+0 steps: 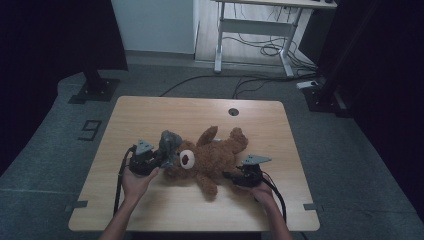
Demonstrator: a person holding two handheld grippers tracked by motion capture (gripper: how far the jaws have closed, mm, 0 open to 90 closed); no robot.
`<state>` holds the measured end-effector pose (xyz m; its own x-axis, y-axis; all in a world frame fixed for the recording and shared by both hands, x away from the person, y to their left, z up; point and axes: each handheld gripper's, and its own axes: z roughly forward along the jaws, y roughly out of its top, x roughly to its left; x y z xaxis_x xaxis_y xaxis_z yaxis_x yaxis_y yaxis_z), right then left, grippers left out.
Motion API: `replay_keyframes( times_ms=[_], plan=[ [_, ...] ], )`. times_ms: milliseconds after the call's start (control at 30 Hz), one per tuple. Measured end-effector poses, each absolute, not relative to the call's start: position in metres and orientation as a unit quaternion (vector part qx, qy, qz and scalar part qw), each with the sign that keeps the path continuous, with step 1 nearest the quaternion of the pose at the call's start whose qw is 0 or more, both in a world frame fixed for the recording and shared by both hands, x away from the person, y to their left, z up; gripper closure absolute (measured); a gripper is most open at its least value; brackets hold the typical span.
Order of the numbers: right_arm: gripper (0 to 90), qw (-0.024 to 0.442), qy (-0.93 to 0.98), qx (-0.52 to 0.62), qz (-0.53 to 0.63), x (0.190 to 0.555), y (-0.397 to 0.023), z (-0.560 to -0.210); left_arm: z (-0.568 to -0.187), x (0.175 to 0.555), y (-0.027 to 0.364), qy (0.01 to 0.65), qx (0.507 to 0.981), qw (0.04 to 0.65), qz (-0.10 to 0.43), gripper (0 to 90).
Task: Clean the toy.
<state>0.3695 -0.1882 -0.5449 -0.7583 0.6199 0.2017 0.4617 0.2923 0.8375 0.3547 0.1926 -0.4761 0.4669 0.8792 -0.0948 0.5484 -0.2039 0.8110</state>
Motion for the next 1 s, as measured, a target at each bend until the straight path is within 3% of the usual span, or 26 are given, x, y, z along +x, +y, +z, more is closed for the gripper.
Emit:
replay_keyframes(
  times_ms=[133,467,733,833,1000],
  plan=[
    [57.9,0.078,0.798,0.339,0.492,0.37,-0.188,-0.545,-0.492,0.359,0.2,0.493,0.759,0.374,0.205,75.1],
    [57.9,0.078,0.797,0.341,0.491,0.37,-0.189,-0.546,-0.528,0.368,0.198,0.507,0.773,0.34,0.174,74.8],
    [57.8,0.076,0.797,0.342,0.491,0.371,-0.189,-0.546,-0.472,0.355,0.204,0.481,0.756,0.391,0.211,74.6],
    [57.8,0.077,0.797,0.343,0.491,0.371,-0.189,-0.546,-0.443,0.354,0.185,0.447,0.76,0.417,0.221,74.3],
    [57.6,0.08,0.797,0.344,0.49,0.371,-0.189,-0.546,-0.43,0.364,0.158,0.427,0.769,0.423,0.219,73.8]
  ],
)
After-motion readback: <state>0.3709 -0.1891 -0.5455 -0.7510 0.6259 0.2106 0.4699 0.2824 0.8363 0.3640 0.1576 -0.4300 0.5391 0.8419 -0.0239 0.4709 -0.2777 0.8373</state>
